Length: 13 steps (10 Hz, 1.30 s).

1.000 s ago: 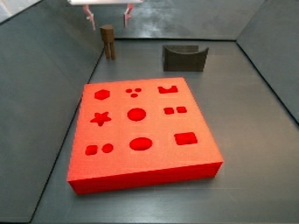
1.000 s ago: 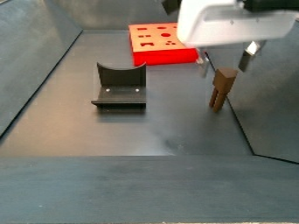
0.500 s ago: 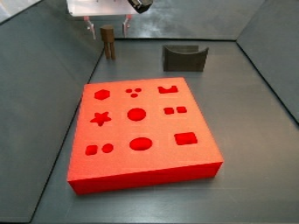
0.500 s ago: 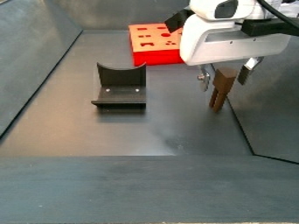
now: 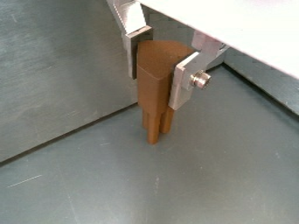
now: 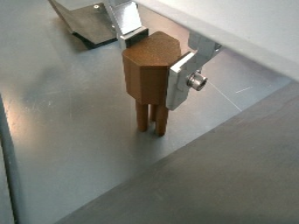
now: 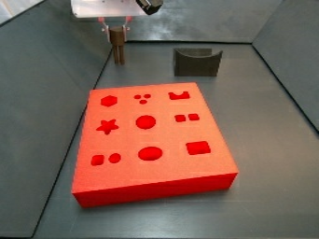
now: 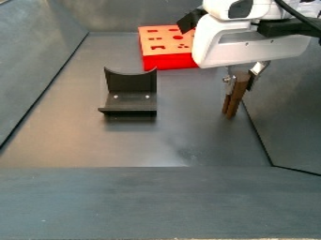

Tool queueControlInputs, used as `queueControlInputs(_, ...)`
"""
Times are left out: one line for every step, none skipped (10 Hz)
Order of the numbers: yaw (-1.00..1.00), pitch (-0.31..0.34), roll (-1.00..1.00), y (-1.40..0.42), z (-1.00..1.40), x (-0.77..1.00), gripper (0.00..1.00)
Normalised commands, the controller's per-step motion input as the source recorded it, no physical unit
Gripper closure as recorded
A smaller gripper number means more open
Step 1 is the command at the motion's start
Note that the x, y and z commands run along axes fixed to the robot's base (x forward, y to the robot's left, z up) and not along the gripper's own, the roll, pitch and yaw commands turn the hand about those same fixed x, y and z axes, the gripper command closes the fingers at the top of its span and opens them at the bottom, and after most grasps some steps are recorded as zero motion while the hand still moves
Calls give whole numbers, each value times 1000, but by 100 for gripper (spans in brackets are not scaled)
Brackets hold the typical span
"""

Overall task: Pick up the 3 prong object. Move up. Move to above the board. Insert the 3 prong object.
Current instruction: Pick up the 3 prong object, then move up.

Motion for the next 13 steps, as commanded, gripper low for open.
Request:
queueControlInputs(0,0,0,0,0,0,100)
queueControlInputs(0,0,0,0,0,0,100)
queueControlInputs(0,0,0,0,0,0,100)
queueControlInputs(0,0,0,0,0,0,100)
queueControlInputs(0,0,0,0,0,0,100)
queueControlInputs(0,0,0,0,0,0,100)
queueControlInputs(0,0,0,0,833,0,100)
queueControlInputs(-23,8,0,39,821,-23,100)
queueControlInputs(-27,21,7,42,726,-44,100)
queueControlInputs(-30,22,14,34,655,-42,100)
queueControlInputs(-33,28,30,26,490,-37,100)
queueControlInputs(-29,33,40,25,355,-34,100)
queueControlInputs(-23,41,51,20,171,-32,100)
